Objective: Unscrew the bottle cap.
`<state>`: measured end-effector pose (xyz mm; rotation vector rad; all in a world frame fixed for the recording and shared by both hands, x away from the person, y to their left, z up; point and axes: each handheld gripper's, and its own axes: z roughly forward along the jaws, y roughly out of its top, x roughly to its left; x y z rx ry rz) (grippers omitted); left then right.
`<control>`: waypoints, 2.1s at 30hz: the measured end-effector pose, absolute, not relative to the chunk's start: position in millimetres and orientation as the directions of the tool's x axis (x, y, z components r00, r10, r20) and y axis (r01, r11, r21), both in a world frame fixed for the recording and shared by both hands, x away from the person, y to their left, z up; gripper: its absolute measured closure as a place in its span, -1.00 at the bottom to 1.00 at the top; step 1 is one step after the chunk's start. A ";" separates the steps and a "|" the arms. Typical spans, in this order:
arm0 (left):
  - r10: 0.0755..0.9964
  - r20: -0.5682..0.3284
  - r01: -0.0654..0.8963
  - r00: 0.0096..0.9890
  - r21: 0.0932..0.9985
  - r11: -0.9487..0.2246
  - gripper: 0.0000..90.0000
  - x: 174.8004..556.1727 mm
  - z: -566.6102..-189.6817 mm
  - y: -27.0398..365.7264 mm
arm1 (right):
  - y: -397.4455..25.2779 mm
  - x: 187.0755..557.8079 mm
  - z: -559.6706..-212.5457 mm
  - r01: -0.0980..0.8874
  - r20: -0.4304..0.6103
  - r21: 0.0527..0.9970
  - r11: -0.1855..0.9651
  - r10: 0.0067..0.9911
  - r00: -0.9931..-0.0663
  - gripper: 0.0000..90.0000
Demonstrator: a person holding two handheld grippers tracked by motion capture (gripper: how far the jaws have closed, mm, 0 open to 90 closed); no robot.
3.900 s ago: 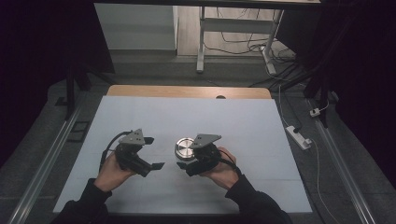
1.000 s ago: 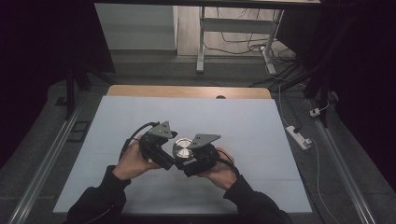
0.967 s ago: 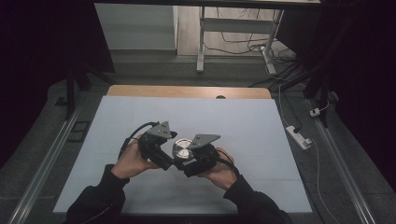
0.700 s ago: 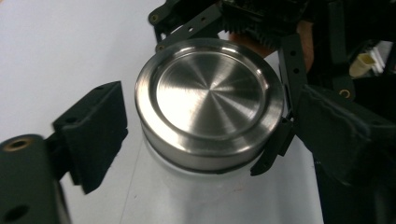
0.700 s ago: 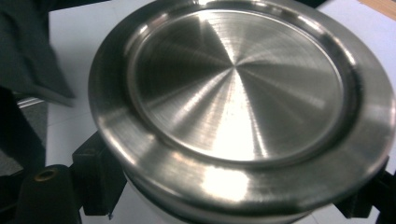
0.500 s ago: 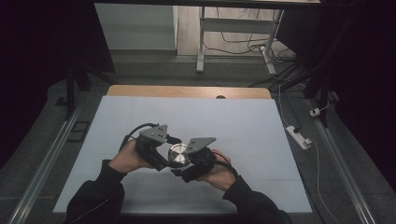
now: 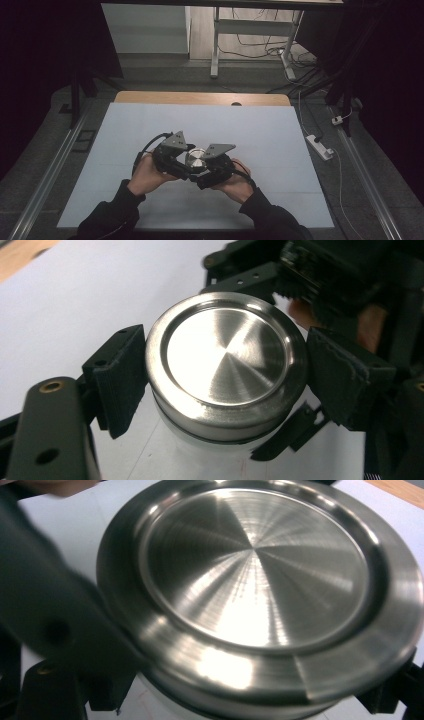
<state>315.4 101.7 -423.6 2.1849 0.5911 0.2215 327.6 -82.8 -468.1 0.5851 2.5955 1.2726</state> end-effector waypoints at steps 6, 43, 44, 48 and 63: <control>0.543 -0.012 0.356 0.840 0.768 -0.533 -0.59 309.1 -418.7 92.2 | -85.2 328.3 -467.1 0.280 0.005 0.797 0.535 0.458 -0.889 -0.66; 0.527 -0.053 0.374 0.848 0.764 -0.525 -0.56 314.4 -423.1 91.7 | -83.0 325.9 -467.0 0.264 -0.005 0.787 0.558 0.434 -0.901 -0.66; 0.527 -0.053 0.374 0.848 0.764 -0.525 -0.57 314.4 -423.1 91.7 | -82.9 325.5 -466.8 0.270 0.001 0.789 0.551 0.438 -0.899 -0.66; 0.449 -0.047 0.309 0.892 0.789 -0.531 -0.82 319.0 -414.8 104.9 | -83.8 324.5 -463.8 0.259 0.005 0.798 0.544 0.424 -0.905 -0.66; 0.167 -0.047 0.140 0.985 0.781 -0.608 -0.57 327.0 -424.1 122.0 | -75.2 315.1 -464.6 0.177 -0.002 0.784 0.595 0.288 -0.958 -0.66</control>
